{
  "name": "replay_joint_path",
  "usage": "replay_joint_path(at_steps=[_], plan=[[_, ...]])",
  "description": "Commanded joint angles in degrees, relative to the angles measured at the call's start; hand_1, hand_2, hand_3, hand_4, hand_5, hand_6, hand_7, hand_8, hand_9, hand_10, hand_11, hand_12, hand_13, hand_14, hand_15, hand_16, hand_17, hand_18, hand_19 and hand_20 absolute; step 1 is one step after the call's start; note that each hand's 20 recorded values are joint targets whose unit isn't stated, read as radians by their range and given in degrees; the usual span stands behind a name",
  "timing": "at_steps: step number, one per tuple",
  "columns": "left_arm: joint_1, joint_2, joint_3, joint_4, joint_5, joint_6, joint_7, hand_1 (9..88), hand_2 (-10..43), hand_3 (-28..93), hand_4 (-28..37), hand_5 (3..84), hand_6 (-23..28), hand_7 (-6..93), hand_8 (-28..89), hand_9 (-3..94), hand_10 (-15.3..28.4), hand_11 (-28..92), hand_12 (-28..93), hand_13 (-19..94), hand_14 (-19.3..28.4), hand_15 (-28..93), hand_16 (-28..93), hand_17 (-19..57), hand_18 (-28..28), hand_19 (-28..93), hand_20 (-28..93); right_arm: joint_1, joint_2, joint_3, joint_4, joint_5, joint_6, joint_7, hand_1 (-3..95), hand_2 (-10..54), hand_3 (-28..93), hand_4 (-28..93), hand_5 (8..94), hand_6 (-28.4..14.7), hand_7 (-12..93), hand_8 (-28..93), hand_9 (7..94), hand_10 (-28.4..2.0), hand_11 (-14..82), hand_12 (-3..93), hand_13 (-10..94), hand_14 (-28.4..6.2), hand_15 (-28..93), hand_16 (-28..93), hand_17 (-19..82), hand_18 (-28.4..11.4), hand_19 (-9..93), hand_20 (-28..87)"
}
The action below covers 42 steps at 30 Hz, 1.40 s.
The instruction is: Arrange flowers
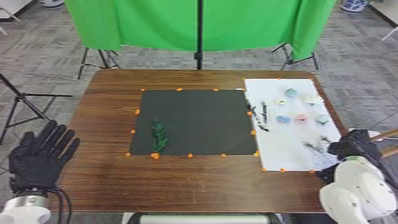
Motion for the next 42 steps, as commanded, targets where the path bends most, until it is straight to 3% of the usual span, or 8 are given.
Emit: replay_joint_path(at_steps=[1, 5, 13, 16, 23, 26, 35, 42], plan=[[1.2, -0.43, 0.62, -0.22, -1.8, 0.16, -0.71, 28.6, 17.1, 74, -28.3, 47.4, 8.5, 17.0, -11, 39.8, 15.4, 24, 11, 31, 16.7, 47, -7, -6.2, 16.2, 41, 15, 2.6, 1.8, -3.3, -6.3, 9.1, 8.0, 0.0, 56.2, -9.5, 75, -27, 71.6, -2.4, 41, 12, 84.1, -11.5, 43.1, 42.6, 75, -12.5, 73, 43, 58, -20.4, 93, 67], [1.3, -0.34, 1.06, -0.23, -1.69, 0.12, -1.03, 28.6, 17.2, 74, -28.3, 47.4, 8.5, 17.0, -11, 40.0, 15.5, 24, 11, 31, 16.7, 48, -7, -6.0, 16.3, 42, 16, 4.9, 1.4, -7.2, -7.1, 9.5, 10.7, -1.5, 55.3, -9.5, 75, -25, 72.8, -2.9, 40, 13, 86.4, -11.4, 45.9, 38.4, 81, -9.8, 72, 44, 64, -17.4, 93, 67], [1.2, 0.34, 1.26, -0.25, -1.6, -0.32, -1.36, 28.5, 17.2, 74, -28.3, 47.4, 8.4, 16.9, -10, 40.0, 15.3, 24, 11, 31, 16.8, 48, -7, -6.0, 16.3, 42, 16, 16.3, -2.9, -21.9, -2.9, 7.9, 14.8, -1.6, 55.3, -9.5, 75, -24, 73.5, -3.2, 40, 14, 87.4, -11.5, 46.3, 36.4, 83, -8.4, 70, 45, 66, -16.5, 93, 66], [0.3, 0.83, 2.05, -0.15, -5.08, 0.27, -1.45, 28.4, 17.2, 74, -28.3, 47.4, 8.4, 17.0, -10, 40.0, 15.3, 24, 11, 31, 16.7, 48, -7, -6.0, 16.3, 42, 16, 19.4, -7.1, -26.5, 0.2, 5.1, 14.6, -0.7, 55.6, -9.5, 75, -24, 74.2, -3.6, 39, 14, 87.7, -11.6, 46.3, 36.1, 84, -8.5, 69, 45, 67, -17.2, 93, 65], [-1.7, 1.75, 3.2, 0.51, -4.99, 0.4, -2.46, 28.4, 17.2, 74, -28.3, 47.5, 8.4, 17.1, -10, 40.2, 15.3, 25, 12, 31, 16.8, 48, -7, -6.0, 16.3, 42, 16, 22.1, -14.7, -33.2, 7.6, 4.8, 13.6, -4.9, 55.8, -9.5, 75, -24, 75.1, -4.0, 38, 15, 88.3, -11.7, 45.8, 36.0, 84, -9.0, 68, 46, 67, -18.3, 93, 64], [-2.9, 2.01, 3.84, 0.84, -6.3, 1.41, -2.92, 28.4, 17.2, 74, -28.3, 47.5, 8.4, 17.2, -10, 40.4, 15.3, 25, 12, 31, 16.7, 48, -7, -6.0, 16.3, 42, 16, 22.3, -17.9, -35.4, 11.5, 3.0, 15.6, -6.1, 54.9, -9.5, 75, -23, 75.3, -4.0, 38, 15, 88.4, -11.8, 46.1, 35.4, 84, -9.2, 69, 45, 67, -18.5, 93, 64], [-6.1, 3.52, 5.86, 1.66, -6.51, 2.77, -4.96, 28.4, 17.3, 74, -28.3, 48.4, 8.6, 17.9, -11, 40.9, 15.4, 25, 12, 31, 16.7, 48, -7, -5.9, 16.3, 41, 16, 22.8, -25.7, -37.5, 18.2, 2.5, 12.9, -5.9, 55.1, -9.5, 75, -24, 74.9, -3.9, 38, 16, 88.2, -12.2, 47.3, 34.4, 84, -9.5, 69, 45, 68, -18.3, 93, 64], [-8.0, 5.16, 6.78, 2.33, -5.52, 4.09, -6.53, 28.7, 18.4, 74, -28.3, 48.5, 8.4, 18.1, -11, 41.0, 15.4, 25, 12, 31, 16.6, 48, -7, -5.9, 16.4, 42, 16, 22.0, -28.7, -39.5, 21.0, -3.1, 13.2, -7.6, 56.8, -9.5, 74, -26, 73.5, -4.5, 40, 16, 88.3, -12.3, 47.1, 33.3, 88, -7.2, 64, 43, 71, -15.8, 93, 58]])
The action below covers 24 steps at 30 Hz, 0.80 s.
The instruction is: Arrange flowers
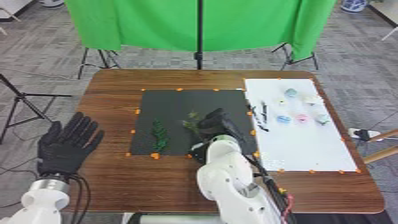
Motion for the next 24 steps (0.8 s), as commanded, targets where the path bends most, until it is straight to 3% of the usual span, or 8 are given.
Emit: replay_joint_path(at_steps=[1, 13, 24], plan=[[-1.7, 1.69, 1.26, 1.14, 0.16, 1.87, -2.06, 28.7, 18.7, 74, -28.3, 48.6, 8.4, 18.2, -11, 41.1, 15.5, 25, 12, 31, 16.6, 48, -7, -5.9, 16.4, 42, 16, -0.9, -4.0, -3.3, 1.9, -6.0, -0.3, -2.2, 56.9, -9.5, 74, -26, 73.4, -4.5, 40, 16, 88.4, -12.3, 47.0, 33.2, 88, -7.0, 64, 43, 71, -15.7, 93, 57], [-1.9, 2.2, 1.72, 1.39, -0.37, 2.2, -1.89, 28.2, 18.3, 74, -28.3, 48.8, 8.4, 18.3, -11, 41.1, 15.4, 26, 12, 31, 16.6, 49, -8, -5.9, 16.3, 42, 16, -2.1, -3.7, -4.9, 1.1, -6.0, -1.0, -0.7, 56.6, -9.5, 75, -25, 72.8, -4.7, 40, 16, 89.1, -12.5, 45.6, 32.6, 90, -6.4, 61, 43, 72, -15.1, 93, 55], [-1.7, 1.94, 1.87, 1.4, -0.41, 2.61, -1.76, 28.2, 18.1, 74, -28.3, 48.8, 8.5, 18.6, -11, 41.2, 15.5, 26, 12, 31, 16.5, 49, -8, -5.9, 16.3, 42, 16, -3.0, -3.8, -4.5, 1.6, -5.7, -2.6, -0.3, 55.8, -9.0, 75, -25, 71.9, -4.8, 41, 16, 88.6, -12.7, 45.2, 32.8, 90, -6.6, 60, 44, 72, -15.5, 93, 55]])
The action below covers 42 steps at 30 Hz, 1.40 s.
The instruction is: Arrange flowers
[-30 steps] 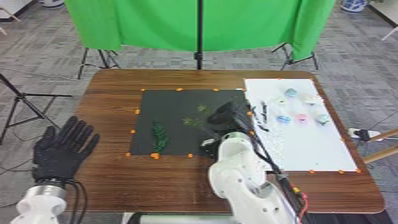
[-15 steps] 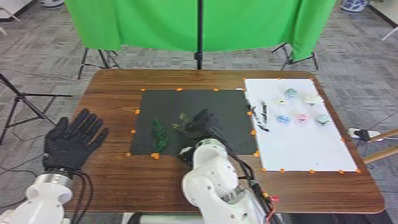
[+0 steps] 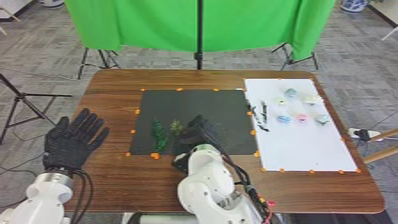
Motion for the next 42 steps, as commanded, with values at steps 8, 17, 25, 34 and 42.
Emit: replay_joint_path(at_steps=[8, 17, 25, 34, 42], plan=[[0.3, -0.05, 1.0, 0.84, -0.35, 1.08, -0.28, 28.2, 18.1, 74, -28.3, 48.9, 8.6, 18.9, -11, 41.3, 15.4, 27, 12, 31, 16.5, 49, -8, -5.9, 16.3, 42, 16, -1.5, -0.3, 0.0, 0.4, -0.4, 4.1, -1.4, 52.4, -9.4, 76, -24, 68.3, -6.4, 35, 11, 86.6, -13.1, 45.6, 33.2, 88, -7.1, 60, 44, 70, -16.8, 93, 54], [0.6, -0.35, 1.06, 0.8, -0.56, 0.53, 0.46, 28.1, 18.1, 74, -28.3, 48.7, 8.7, 18.9, -11, 41.4, 15.5, 27, 12, 31, 16.5, 50, -8, -5.9, 16.3, 42, 16, -1.4, 0.3, 0.8, -0.5, 0.7, 3.8, -2.3, 44.9, -9.4, 81, -23, 65.0, -8.5, 21, -1, 85.0, -14.2, 46.1, 31.8, 86, -8.6, 62, 42, 67, -18.0, 93, 54], [1.4, -0.79, 0.53, 0.46, -0.53, 0.4, 1.09, 28.1, 18.1, 74, -28.3, 48.6, 8.6, 19.0, -11, 41.4, 15.6, 27, 12, 31, 16.5, 50, -8, -5.9, 16.3, 42, 16, -0.8, 2.2, 0.3, -1.8, -0.6, 4.8, -3.3, 44.0, -8.7, 81, -22, 63.5, -8.6, 19, -11, 84.4, -14.3, 46.1, 31.1, 85, -9.8, 63, 41, 66, -19.1, 93, 55], [2.0, -1.5, 0.19, 0.1, -0.69, -0.03, 2.14, 28.1, 18.2, 74, -28.3, 48.7, 8.7, 19.1, -11, 41.4, 15.6, 27, 12, 32, 16.5, 50, -8, -5.9, 16.3, 42, 16, -0.9, 4.6, 0.3, -3.4, -4.0, 3.9, -6.4, 42.1, -8.1, 79, -21, 66.9, -10.7, 12, -10, 88.1, -14.8, 35.9, 26.7, 85, -10.3, 62, 40, 64, -20.2, 93, 55], [3.0, -3.28, -0.63, -0.41, 0.01, -0.9, 2.83, 28.1, 18.2, 74, -28.3, 48.7, 8.6, 19.1, -11, 41.4, 15.7, 27, 12, 32, 16.5, 50, -8, -5.9, 16.2, 42, 16, 1.3, 9.3, 7.6, -2.4, -6.0, 6.1, -6.0, 41.5, -7.9, 79, -21, 64.3, -9.4, 13, -10, 82.6, -17.1, 32.7, 24.9, 78, -13.2, 63, 38, 57, -22.5, 93, 52]])
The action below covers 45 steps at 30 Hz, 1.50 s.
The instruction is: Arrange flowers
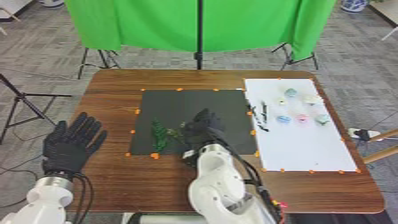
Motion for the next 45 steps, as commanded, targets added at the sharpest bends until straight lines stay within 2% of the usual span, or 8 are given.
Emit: replay_joint_path(at_steps=[1, 6, 12, 20, 23, 28, 35, 45], plan=[[2.0, -2.38, -0.78, -0.69, 0.54, -0.99, 0.6, 28.1, 18.2, 74, -28.3, 48.8, 8.7, 19.1, -11, 41.4, 15.7, 27, 12, 32, 16.5, 50, -8, -5.9, 16.2, 42, 16, 2.7, 5.8, 7.8, 1.5, -3.8, 3.2, 0.9, 41.5, -7.9, 79, -21, 64.5, -9.0, 14, -10, 81.8, -17.5, 32.3, 24.6, 77, -13.4, 62, 37, 56, -22.9, 93, 52], [2.9, -2.94, -1.27, -1.58, 5.2, -0.86, 0.67, 28.5, 17.6, 74, -28.3, 48.7, 8.7, 19.3, -11, 41.4, 15.6, 27, 12, 31, 16.6, 50, -8, -5.9, 16.2, 42, 16, 4.8, 11.1, 12.6, 2.9, -3.4, 1.8, 5.5, 41.0, -9.3, 79, -22, 66.1, -8.3, 15, -10, 74.0, -19.7, 26.7, 20.8, 69, -15.4, 63, 33, 49, -24.5, 93, 50], [3.3, -3.46, -1.55, -1.49, 3.44, -0.48, 0.51, 29.0, 17.1, 74, -28.3, 48.7, 8.7, 19.4, -11, 41.3, 15.4, 27, 12, 31, 16.5, 50, -8, -6.0, 16.2, 42, 16, 6.0, 13.3, 13.4, 6.0, -3.5, -0.4, 6.0, 39.4, -9.5, 78, -22, 65.9, -8.6, 15, -11, 71.1, -20.8, 23.0, 19.0, 67, -16.0, 64, 30, 48, -24.9, 93, 49], [3.1, -3.58, -0.86, -1.19, 3.89, -0.07, 0.11, 28.9, 17.2, 74, -28.3, 48.7, 8.7, 19.3, -11, 41.2, 15.5, 27, 12, 31, 16.5, 50, -8, -6.0, 16.1, 42, 16, 6.8, 12.5, 12.9, 9.4, -5.1, -7.2, 5.7, 38.5, -9.5, 77, -25, 62.5, -9.7, 15, -11, 63.9, -22.3, 19.4, 16.9, 65, -16.2, 64, 28, 48, -25.3, 93, 49], [3.1, -3.3, -0.56, -1.53, 4.35, 2.91, -0.42, 30.3, 15.6, 74, -28.3, 48.6, 8.6, 19.4, -11, 41.3, 15.5, 27, 12, 31, 16.5, 50, -8, -6.0, 16.1, 42, 16, 6.3, 12.5, 12.1, 9.3, -4.1, -8.9, 6.1, 40.4, -9.5, 77, -27, 61.4, -9.7, 15, -11, 61.7, -22.4, 18.0, 16.2, 64, -16.2, 64, 27, 47, -25.8, 93, 49], [3.0, -3.34, -0.53, -1.31, 4.37, 2.4, -0.83, 34.2, 12.7, 74, -28.3, 49.0, 8.6, 20.6, -11, 41.5, 15.2, 29, 12, 32, 16.2, 51, -8, -5.8, 16.0, 42, 16, 5.5, 12.0, 9.5, 11.1, -9.9, -8.0, 4.3, 47.6, -9.5, 79, -28, 65.2, -7.3, 19, -12, 64.4, -20.1, 19.9, 16.9, 65, -14.7, 64, 30, 46, -26.0, 93, 50], [2.6, -3.53, -0.68, -1.01, 5.25, 0.91, -1.6, 36.4, 10.7, 74, -28.3, 48.9, 8.4, 21.6, -12, 41.6, 15.1, 30, 11, 32, 16.0, 51, -9, -5.6, 15.9, 43, 16, 5.9, 12.4, 5.8, 15.9, -17.3, -11.6, -0.4, 63.7, -9.5, 68, -28, 70.9, -3.9, 40, 12, 79.7, -13.1, 18.7, 43.8, 70, -12.0, 65, 44, 48, -25.6, 93, 53], [3.5, -3.63, -0.85, -1.48, 3.83, 1.91, -0.83, 36.3, 10.8, 73, -28.3, 48.7, 8.4, 21.8, -12, 41.5, 15.1, 30, 11, 32, 16.0, 52, -9, -5.7, 15.9, 43, 16, 4.8, 13.8, 5.8, 13.6, -16.2, -4.8, 1.8, 58.6, -9.5, 74, -28, 70.4, -1.5, 54, 17, 83.5, -11.6, 25.8, 52.6, 77, -11.2, 64, 44, 51, -25.7, 93, 53]])
